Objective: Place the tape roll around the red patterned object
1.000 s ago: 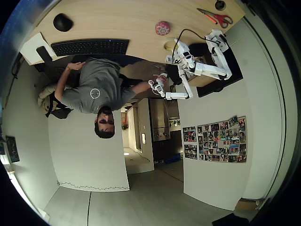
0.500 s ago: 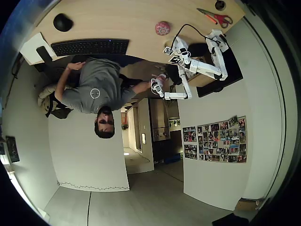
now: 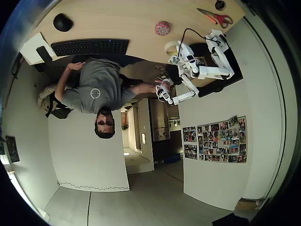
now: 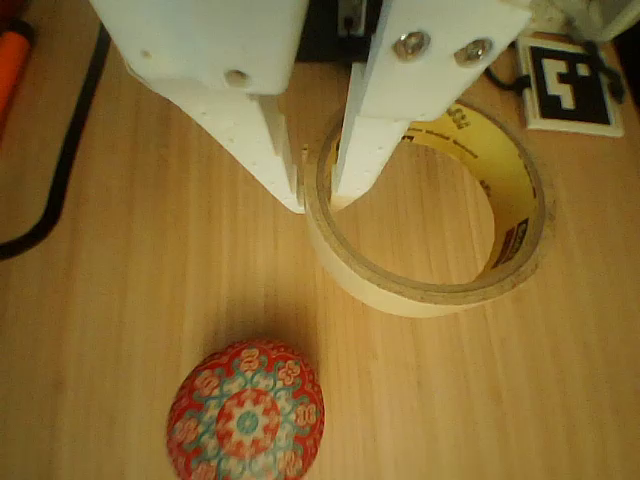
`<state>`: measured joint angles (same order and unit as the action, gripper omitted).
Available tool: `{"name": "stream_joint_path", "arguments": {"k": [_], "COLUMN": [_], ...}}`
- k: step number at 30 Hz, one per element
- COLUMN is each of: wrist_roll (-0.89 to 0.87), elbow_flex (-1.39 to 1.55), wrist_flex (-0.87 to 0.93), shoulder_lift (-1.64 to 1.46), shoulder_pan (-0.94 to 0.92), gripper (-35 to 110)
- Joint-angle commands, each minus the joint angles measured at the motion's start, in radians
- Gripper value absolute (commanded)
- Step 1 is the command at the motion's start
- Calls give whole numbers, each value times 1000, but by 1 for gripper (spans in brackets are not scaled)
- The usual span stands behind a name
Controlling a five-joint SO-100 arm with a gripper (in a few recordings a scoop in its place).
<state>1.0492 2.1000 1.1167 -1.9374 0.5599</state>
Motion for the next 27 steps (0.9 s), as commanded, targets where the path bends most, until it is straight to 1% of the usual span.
{"name": "stream_joint_path", "arguments": {"k": [1,5,12,16,22,27], "wrist_roll": [40,55,9,3,-11,-17], "elbow_flex": [-26,14,112,150,192,140], "wrist_flex": [21,-49,-109,-153,-236,-245], "shoulder_lift": [-91,-114,-285,-293,-261,-198], "shoulder_pan": [-41,-117,-230,-279,-285,-291], "gripper": [0,0,0,0,0,0]}}
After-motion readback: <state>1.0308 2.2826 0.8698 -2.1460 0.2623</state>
